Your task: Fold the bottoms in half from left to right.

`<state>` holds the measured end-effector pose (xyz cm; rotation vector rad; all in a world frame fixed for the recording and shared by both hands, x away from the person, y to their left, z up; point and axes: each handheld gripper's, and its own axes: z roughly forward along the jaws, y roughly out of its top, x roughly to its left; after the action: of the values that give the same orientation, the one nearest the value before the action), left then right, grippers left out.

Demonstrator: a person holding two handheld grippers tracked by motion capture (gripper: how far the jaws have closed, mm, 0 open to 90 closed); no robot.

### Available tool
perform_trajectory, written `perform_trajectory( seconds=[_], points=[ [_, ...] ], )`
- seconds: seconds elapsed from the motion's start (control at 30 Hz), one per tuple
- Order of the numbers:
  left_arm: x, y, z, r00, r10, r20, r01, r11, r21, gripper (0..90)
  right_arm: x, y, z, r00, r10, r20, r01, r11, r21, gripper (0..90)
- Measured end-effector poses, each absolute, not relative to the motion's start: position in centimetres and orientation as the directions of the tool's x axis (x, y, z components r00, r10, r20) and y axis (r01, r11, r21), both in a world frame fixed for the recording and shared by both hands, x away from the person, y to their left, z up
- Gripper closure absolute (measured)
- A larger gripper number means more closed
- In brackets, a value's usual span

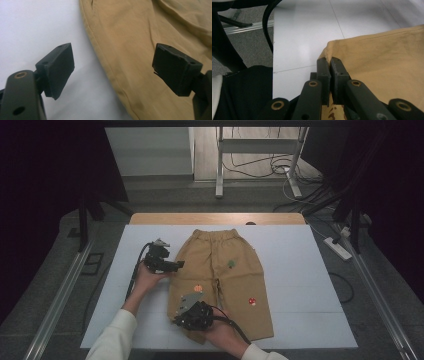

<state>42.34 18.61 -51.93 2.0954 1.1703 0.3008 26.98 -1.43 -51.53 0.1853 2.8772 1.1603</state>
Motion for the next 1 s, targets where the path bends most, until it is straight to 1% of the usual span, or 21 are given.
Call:
perform_trajectory(
  seconds=[0.33,0.6,0.67,0.73,0.8,0.9,0.93,1.0],
  points=[
    [43.5,18.1,-52.6,0.568,0.81,-0.147,0.666,-0.348,0.659,22.9,27.0,-1.5,-51.6,-0.992,0.123,0.021,0.103,0.708,0.699,86.2],
    [43.5,18.0,-53.2,0.585,0.793,-0.171,0.685,-0.37,0.627,31.8,27.0,-1.5,-51.6,-0.992,0.124,0.024,0.105,0.701,0.706,86.2],
    [43.5,18.0,-53.4,0.6,0.777,-0.187,0.687,-0.381,0.619,40.8,27.0,-1.6,-51.6,-0.992,0.125,0.024,0.105,0.7,0.706,86.2],
    [43.5,18.0,-53.6,0.61,0.765,-0.208,0.694,-0.388,0.606,54.0,27.0,-1.6,-51.6,-0.992,0.124,0.024,0.105,0.7,0.707,86.2],
    [43.6,18.2,-53.6,0.61,0.76,-0.222,0.698,-0.383,0.605,65.2,27.0,-1.6,-51.5,-0.992,0.122,0.02,0.101,0.704,0.703,86.2],
    [43.6,18.4,-53.7,0.619,0.746,-0.244,0.701,-0.385,0.601,77.0,27.0,-1.6,-51.6,-0.992,0.123,0.026,0.105,0.699,0.707,86.2],
    [43.6,18.3,-53.7,0.623,0.743,-0.246,0.7,-0.388,0.6,79.7,27.0,-1.6,-51.6,-0.992,0.122,0.026,0.104,0.699,0.707,86.2],
    [43.5,18.2,-53.6,0.628,0.742,-0.235,0.693,-0.396,0.603,81.6,27.0,-1.6,-51.5,-0.992,0.122,0.026,0.104,0.699,0.708,86.2]
  ],
)
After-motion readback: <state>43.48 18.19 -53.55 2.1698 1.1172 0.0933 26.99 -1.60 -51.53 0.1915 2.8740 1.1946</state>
